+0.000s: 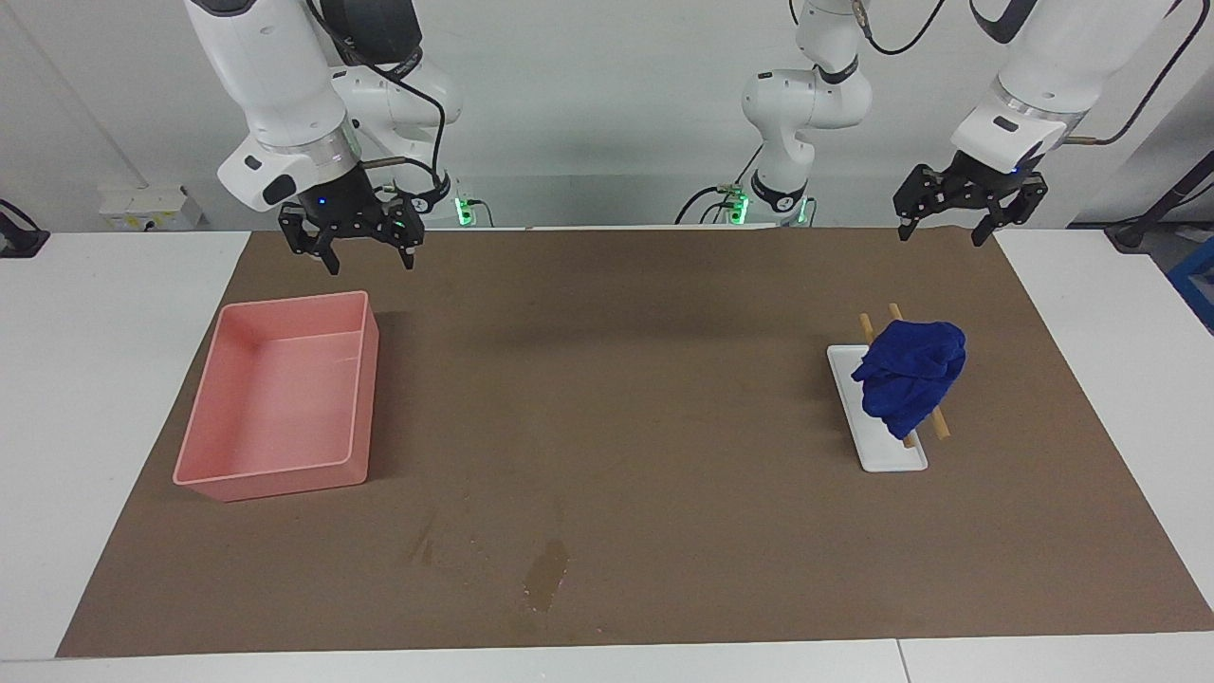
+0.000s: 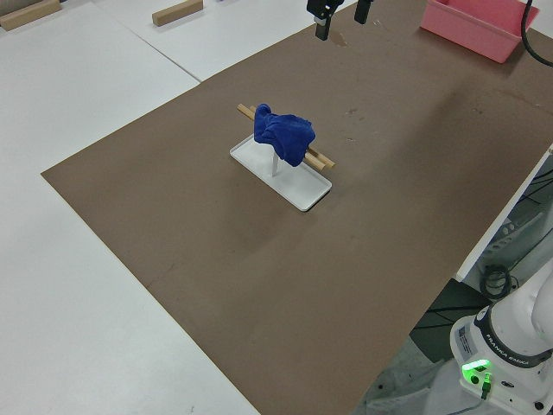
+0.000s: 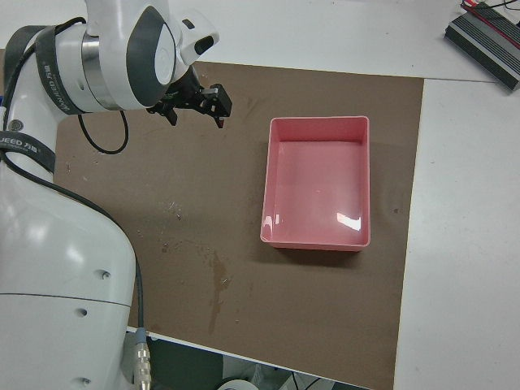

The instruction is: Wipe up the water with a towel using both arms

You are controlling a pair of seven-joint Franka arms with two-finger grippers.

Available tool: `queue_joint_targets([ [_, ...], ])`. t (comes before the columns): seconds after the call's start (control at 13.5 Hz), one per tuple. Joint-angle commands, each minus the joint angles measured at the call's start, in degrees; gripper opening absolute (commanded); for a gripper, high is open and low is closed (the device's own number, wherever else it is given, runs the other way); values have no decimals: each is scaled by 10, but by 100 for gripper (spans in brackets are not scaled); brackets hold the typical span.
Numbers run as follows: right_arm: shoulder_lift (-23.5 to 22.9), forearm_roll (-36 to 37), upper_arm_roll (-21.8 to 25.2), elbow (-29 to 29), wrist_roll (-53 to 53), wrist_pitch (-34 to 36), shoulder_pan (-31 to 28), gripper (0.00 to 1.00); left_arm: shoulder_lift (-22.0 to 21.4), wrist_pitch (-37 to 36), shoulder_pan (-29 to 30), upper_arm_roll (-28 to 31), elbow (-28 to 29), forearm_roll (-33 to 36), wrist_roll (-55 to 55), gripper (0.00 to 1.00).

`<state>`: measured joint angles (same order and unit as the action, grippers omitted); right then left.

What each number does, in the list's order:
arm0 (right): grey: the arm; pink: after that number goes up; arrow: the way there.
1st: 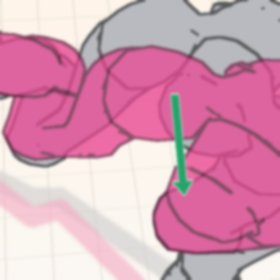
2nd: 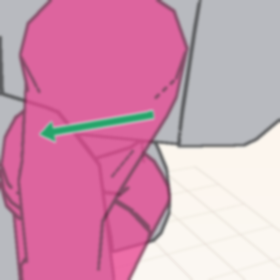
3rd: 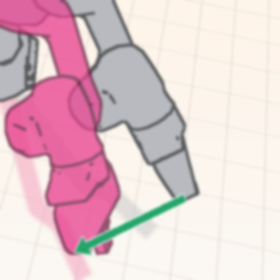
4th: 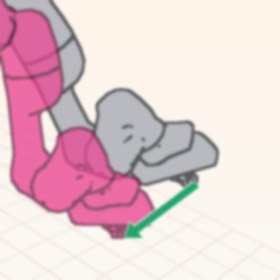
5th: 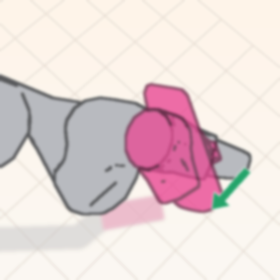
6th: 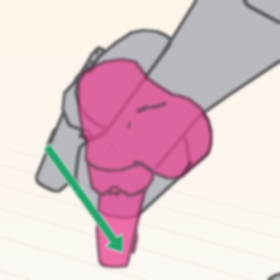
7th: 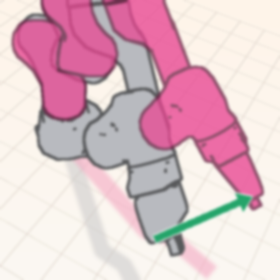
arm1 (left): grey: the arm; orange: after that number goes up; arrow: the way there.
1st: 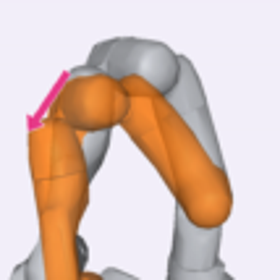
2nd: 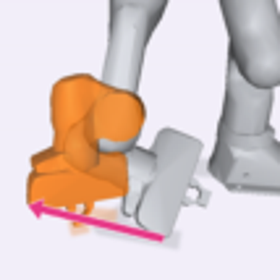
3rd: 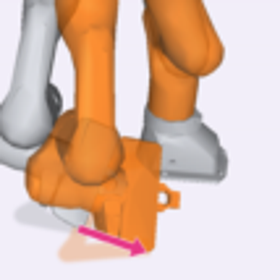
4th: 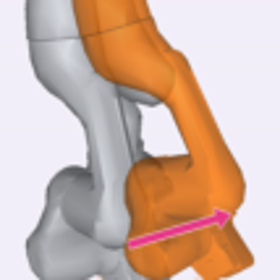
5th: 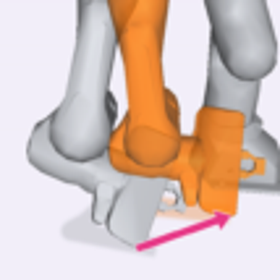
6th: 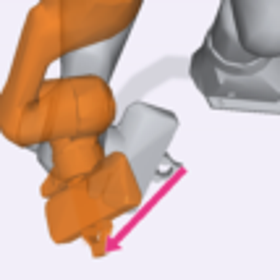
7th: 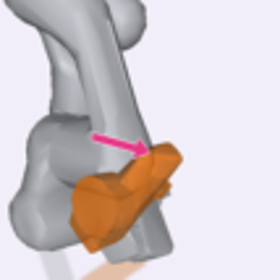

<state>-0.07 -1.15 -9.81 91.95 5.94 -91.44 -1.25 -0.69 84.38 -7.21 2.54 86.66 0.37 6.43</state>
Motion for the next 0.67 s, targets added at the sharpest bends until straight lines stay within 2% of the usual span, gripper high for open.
queue_joint_targets([
  [0.0,13,-12,-3,15,-9,-8,-10,100,-13,17,-8,9,19,-5,-1,100],
  [0.3,13,-12,-3,15,-9,-8,-10,100,-15,7,-2,10,22,-4,-7,100],
  [0.59,13,-12,-3,15,-9,-8,-10,100,-29,38,7,11,53,-3,-2,100],
])
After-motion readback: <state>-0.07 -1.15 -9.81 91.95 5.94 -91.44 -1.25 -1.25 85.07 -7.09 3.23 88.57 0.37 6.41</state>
